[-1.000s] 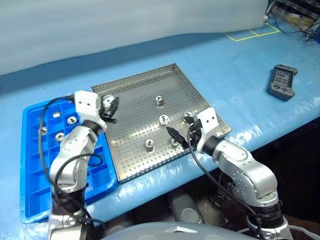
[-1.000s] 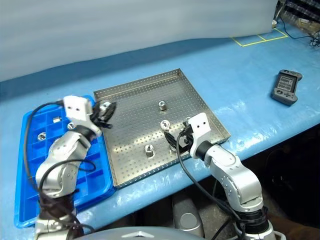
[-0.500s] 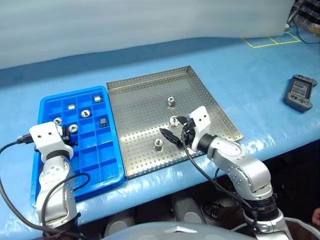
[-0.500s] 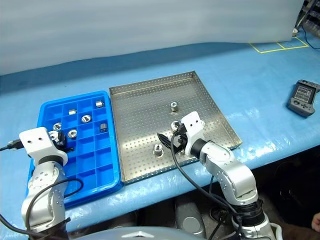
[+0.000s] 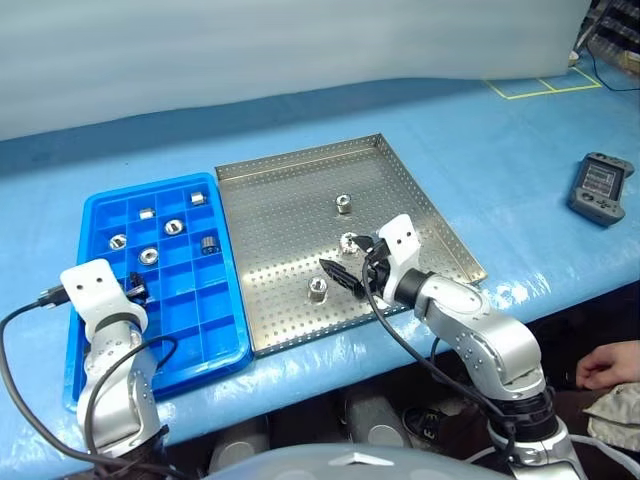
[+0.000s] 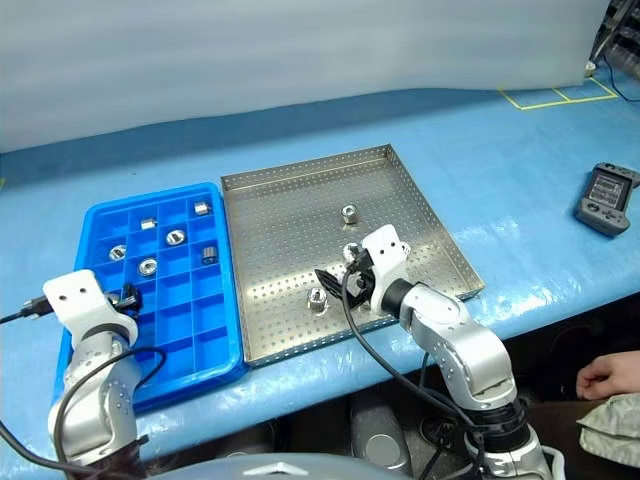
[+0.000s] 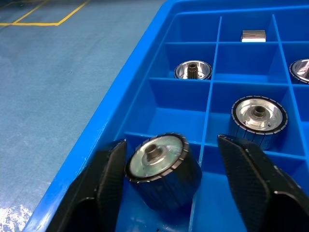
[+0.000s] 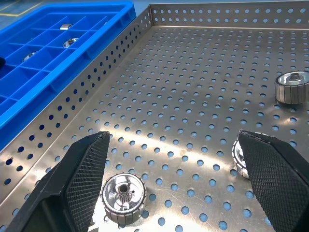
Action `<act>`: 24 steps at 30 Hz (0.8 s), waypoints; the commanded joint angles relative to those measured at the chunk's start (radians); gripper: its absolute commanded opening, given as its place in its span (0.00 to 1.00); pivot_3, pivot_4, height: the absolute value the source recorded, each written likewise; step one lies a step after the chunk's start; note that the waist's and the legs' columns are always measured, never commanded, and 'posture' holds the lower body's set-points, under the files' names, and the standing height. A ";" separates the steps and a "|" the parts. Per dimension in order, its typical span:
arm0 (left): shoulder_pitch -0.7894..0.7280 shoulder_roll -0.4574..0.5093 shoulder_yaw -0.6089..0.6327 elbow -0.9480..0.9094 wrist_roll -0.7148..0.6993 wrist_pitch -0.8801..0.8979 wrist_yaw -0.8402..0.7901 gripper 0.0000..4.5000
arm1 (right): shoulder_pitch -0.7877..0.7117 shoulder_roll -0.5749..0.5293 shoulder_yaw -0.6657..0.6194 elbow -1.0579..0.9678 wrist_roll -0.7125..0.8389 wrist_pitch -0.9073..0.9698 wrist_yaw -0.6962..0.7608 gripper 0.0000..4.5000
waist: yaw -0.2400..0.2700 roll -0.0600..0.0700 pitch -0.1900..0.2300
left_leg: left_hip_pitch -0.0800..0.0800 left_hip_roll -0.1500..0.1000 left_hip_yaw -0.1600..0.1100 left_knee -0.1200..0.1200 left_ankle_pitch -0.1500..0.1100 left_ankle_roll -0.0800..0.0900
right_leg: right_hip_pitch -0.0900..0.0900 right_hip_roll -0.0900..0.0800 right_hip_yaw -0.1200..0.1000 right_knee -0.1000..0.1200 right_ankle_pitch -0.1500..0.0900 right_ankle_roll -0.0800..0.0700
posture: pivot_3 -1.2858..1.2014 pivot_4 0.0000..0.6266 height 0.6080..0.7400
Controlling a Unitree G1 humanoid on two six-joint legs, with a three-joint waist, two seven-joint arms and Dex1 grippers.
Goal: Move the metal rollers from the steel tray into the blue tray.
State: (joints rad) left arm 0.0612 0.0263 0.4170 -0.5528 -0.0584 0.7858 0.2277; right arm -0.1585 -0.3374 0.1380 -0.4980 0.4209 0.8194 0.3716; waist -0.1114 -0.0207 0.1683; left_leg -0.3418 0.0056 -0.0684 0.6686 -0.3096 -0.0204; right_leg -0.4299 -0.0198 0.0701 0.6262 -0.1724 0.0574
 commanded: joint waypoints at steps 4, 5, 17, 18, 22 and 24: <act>-0.102 0.083 -0.092 -0.020 -0.029 -0.052 -0.121 0.99 | 0.011 -0.015 -0.044 -0.058 0.009 0.001 -0.009 1.00 | -0.008 0.000 0.000 | 0.000 0.000 -0.001 0.000 0.000 0.000 | 0.000 0.000 -0.001 0.000 0.000 0.000 | 0.46 0.24 1.00; -0.122 0.098 -0.121 -0.011 -0.040 -0.065 -0.157 0.99 | 0.012 -0.017 -0.047 -0.060 0.008 0.002 -0.010 1.00 | -0.008 0.000 0.000 | -0.001 0.000 -0.001 0.000 0.000 0.000 | 0.000 0.000 -0.001 0.000 0.000 0.000 | 0.46 0.24 1.00; -0.311 0.442 -0.539 0.140 -0.163 -0.199 -0.817 0.99 | 0.055 -0.051 -0.119 -0.105 0.008 0.020 -0.042 1.00 | -0.062 0.000 0.000 | -0.001 0.001 0.000 -0.002 0.000 0.000 | -0.002 0.001 0.000 0.000 0.000 0.000 | 0.42 0.24 1.00; -0.319 0.476 -0.568 0.150 -0.163 -0.206 -0.867 0.99 | 0.062 -0.052 -0.123 -0.111 0.007 0.022 -0.045 1.00 | -0.069 0.001 0.000 | -0.001 0.001 0.000 -0.003 0.000 0.000 | -0.002 0.001 0.000 0.000 0.000 0.000 | 0.42 0.24 1.00; -0.344 0.577 -0.660 0.187 -0.147 -0.214 -1.002 0.99 | 0.084 -0.049 -0.132 -0.134 0.010 0.027 -0.058 1.00 | -0.093 0.001 0.001 | -0.001 0.001 0.000 -0.003 0.000 0.000 | -0.002 0.001 0.000 0.000 -0.001 -0.001 | 0.41 0.24 1.00; -0.352 0.614 -0.702 0.202 -0.125 -0.224 -1.049 0.99 | 0.095 -0.046 -0.134 -0.142 0.009 0.030 -0.064 1.00 | -0.104 0.001 0.001 | -0.001 0.001 0.000 -0.003 0.000 0.000 | -0.002 0.001 0.000 0.000 -0.001 -0.001 | 0.41 0.24 1.00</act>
State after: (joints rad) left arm -0.2736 0.6270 -0.2691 -0.3452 -0.1978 0.5899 -0.7871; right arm -0.0619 -0.3848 0.0269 -0.5988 0.4226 0.8537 0.3169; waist -0.2151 -0.0197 0.1691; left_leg -0.3434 0.0067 -0.0683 0.6656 -0.3098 -0.0201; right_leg -0.4325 -0.0189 0.0705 0.6259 -0.1736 0.0565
